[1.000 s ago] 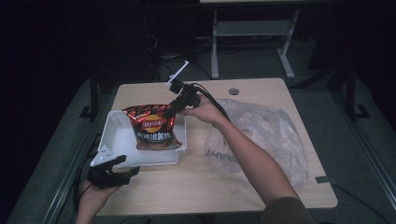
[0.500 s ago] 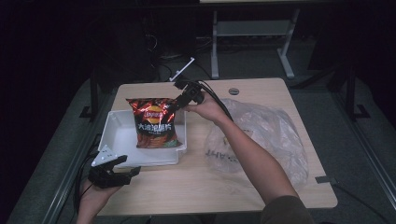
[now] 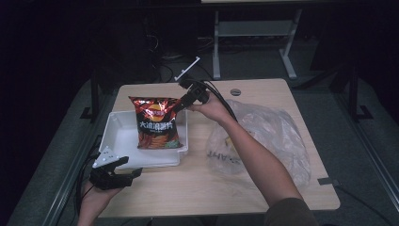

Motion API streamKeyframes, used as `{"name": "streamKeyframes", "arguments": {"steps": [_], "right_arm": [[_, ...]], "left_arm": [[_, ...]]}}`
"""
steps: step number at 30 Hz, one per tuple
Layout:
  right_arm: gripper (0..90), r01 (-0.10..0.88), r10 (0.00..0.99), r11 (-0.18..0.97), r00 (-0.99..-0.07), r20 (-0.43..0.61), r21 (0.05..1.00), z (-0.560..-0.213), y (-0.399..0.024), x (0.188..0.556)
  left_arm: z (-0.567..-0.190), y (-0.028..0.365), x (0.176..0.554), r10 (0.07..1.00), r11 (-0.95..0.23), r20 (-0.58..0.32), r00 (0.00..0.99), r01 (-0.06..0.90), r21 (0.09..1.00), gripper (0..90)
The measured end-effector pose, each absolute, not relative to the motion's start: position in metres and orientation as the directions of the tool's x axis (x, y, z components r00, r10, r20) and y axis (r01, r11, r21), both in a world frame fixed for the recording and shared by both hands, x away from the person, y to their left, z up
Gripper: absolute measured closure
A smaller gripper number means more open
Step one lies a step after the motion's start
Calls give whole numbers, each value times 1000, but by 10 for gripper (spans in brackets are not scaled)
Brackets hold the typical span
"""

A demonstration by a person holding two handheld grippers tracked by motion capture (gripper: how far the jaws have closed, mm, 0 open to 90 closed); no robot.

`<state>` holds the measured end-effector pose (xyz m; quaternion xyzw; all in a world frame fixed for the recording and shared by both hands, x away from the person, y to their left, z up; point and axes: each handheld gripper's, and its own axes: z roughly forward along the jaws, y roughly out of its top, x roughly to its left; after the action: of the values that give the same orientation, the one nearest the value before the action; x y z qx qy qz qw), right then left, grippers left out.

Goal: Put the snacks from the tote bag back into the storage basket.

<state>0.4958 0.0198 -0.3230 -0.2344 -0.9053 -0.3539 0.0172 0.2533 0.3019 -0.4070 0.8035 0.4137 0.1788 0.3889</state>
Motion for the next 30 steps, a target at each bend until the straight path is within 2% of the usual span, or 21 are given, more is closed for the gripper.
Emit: {"name": "streamKeyframes", "arguments": {"steps": [30], "right_arm": [[383,464,441,604,-872,213,648,-317,-12,496]], "left_arm": [[-407,300,254,795,-378,-19,607,519,766,292]]}}
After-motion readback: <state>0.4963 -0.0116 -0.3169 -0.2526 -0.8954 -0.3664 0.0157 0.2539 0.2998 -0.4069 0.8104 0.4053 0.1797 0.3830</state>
